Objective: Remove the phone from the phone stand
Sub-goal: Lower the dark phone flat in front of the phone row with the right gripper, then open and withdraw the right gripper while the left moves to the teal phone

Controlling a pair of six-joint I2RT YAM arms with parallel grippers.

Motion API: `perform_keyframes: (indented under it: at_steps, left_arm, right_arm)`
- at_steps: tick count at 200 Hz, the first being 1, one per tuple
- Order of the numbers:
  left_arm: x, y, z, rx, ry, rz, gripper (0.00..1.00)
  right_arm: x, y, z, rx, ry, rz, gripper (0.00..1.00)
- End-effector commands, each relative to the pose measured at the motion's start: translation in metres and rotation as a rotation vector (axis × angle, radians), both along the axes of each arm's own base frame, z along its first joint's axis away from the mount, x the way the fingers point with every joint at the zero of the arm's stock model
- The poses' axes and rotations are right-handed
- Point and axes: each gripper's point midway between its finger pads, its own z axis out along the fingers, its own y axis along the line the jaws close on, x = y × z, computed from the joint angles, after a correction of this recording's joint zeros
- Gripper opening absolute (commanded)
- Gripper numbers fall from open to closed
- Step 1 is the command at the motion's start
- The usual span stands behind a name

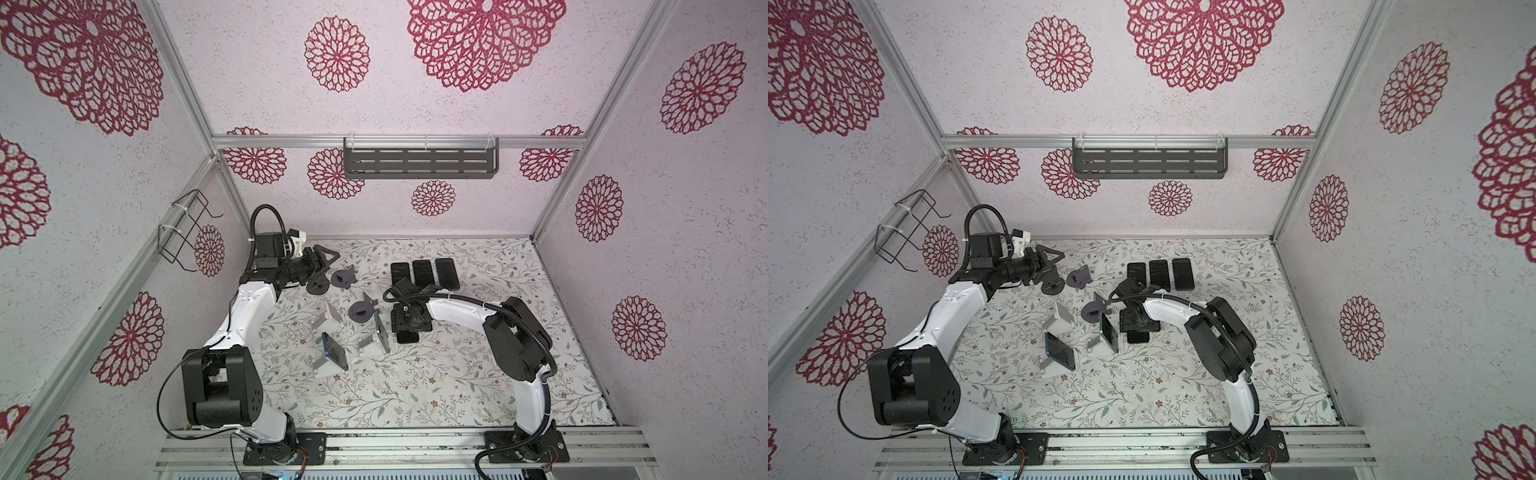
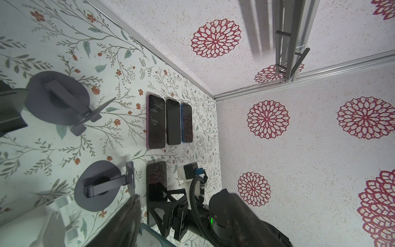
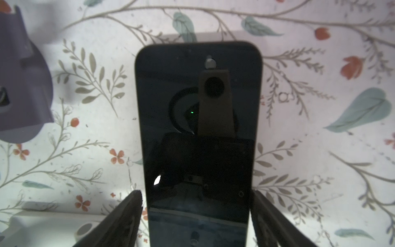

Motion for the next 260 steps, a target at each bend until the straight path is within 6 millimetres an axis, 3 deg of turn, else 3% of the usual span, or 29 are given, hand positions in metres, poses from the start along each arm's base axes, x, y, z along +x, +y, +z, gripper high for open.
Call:
perform_keyframes:
  at_steps: [1,34,68,86,109,131,157,177,198,231,260]
  left_arm:
    - [-0.002,0.003,0.021,0.013,-0.055,-0.005,0.68]
    - [-0.009,0.001,0.03,0.057,-0.073,-0.042,0.75]
    - [-0.03,0.003,0.017,0.25,-0.019,-0.028,0.85]
    - [-0.047,-0.009,0.013,0.341,-0.024,-0.007,0.86]
    - [-0.071,-0.03,0.006,0.442,0.004,-0.008,0.8]
    - [-0.092,-0.046,0.001,0.511,0.046,-0.024,0.79]
    - [-0.109,-0.058,0.001,0.568,0.056,0.003,0.78]
    - [-0.122,-0.076,-0.006,0.594,0.079,-0.03,0.82]
    - [-0.132,-0.093,-0.016,0.647,0.092,-0.068,0.84]
    - [-0.139,-0.107,-0.029,0.69,0.125,-0.068,0.81]
    - [-0.143,-0.12,-0.038,0.686,0.157,-0.077,0.79]
  right_arm:
    - [0.01,-0.009,0.036,-0.007,-0.087,-0.001,0.82]
    - [0.014,-0.019,0.088,0.039,-0.248,0.04,0.84]
    - [-0.003,-0.067,0.133,-0.059,-0.333,0.042,0.87]
    - [-0.015,-0.092,0.141,-0.045,-0.357,0.029,0.88]
    - [-0.027,-0.122,0.155,0.024,-0.408,-0.015,0.82]
    - [-0.035,-0.138,0.17,0.112,-0.472,-0.034,0.8]
    - [-0.038,-0.155,0.171,0.113,-0.479,-0.044,0.81]
    - [-0.042,-0.162,0.159,0.119,-0.424,-0.051,0.77]
    - [-0.042,-0.167,0.15,0.144,-0.415,-0.071,0.79]
    - [-0.048,-0.173,0.136,0.131,-0.388,-0.062,0.86]
    - [-0.052,-0.178,0.121,0.118,-0.391,-0.072,0.86]
